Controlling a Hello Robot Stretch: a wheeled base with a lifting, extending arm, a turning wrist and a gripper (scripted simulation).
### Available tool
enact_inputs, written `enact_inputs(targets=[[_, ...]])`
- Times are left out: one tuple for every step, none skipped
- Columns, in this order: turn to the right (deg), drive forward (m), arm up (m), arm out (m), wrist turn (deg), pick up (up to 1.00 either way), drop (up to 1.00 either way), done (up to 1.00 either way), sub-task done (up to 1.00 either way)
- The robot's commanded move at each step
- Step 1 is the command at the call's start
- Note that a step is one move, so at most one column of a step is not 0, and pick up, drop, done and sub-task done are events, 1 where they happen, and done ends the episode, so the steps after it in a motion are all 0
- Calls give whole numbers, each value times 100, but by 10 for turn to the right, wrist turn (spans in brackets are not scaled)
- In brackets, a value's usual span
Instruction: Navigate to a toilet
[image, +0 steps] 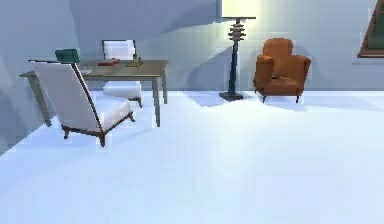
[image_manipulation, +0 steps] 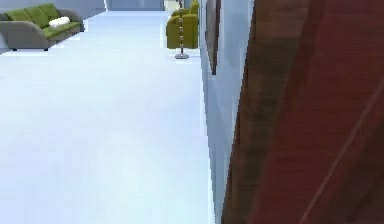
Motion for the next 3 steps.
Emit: enact_inputs(targets=[[0, 30, 0, 0, 0, 0, 0, 0, 0], [450, 0, 0, 0, 0, 0, 0, 0, 0], [330, 0, 0, 0, 0, 0, 0, 0, 0]])
